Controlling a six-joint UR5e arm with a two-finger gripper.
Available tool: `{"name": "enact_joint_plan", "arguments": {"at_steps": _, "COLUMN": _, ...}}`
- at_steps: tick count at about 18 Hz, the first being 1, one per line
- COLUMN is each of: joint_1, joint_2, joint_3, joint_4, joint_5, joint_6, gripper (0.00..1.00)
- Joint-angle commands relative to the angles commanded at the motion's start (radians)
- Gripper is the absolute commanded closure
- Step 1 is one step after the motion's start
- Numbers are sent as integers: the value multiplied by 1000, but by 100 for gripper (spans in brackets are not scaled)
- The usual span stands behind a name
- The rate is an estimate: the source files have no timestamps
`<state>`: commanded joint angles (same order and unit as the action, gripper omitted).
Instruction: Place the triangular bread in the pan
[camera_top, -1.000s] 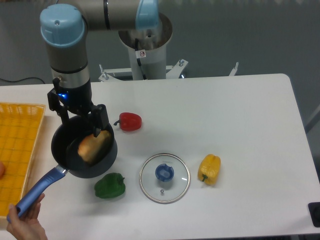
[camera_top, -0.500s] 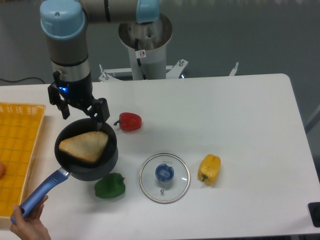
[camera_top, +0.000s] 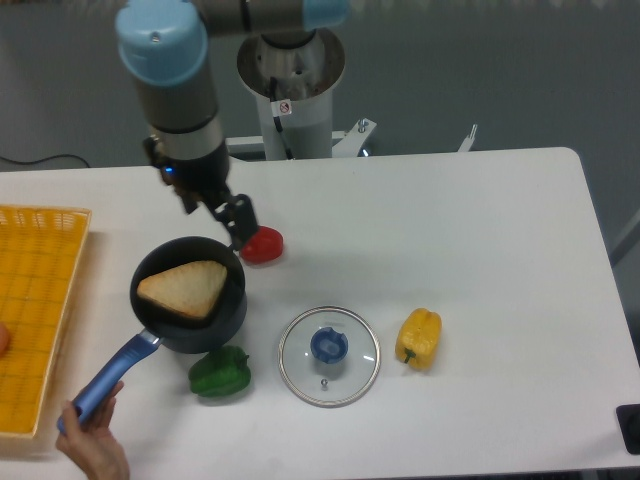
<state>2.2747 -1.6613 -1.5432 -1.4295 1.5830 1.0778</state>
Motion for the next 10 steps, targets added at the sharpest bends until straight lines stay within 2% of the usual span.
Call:
{"name": "enact_joint_plan", "arguments": {"at_steps": 4, "joint_1": 78, "joint_2": 8, "joint_3": -5, "joint_4": -40, "joint_5": 8, "joint_6": 187, "gripper": 0}}
{"name": "enact_joint_plan", "arguments": {"at_steps": 10, "joint_1": 192, "joint_2": -5, "joint_3": -12, "joint_4": -39, "joint_5": 6, "joint_6": 344, "gripper": 0}}
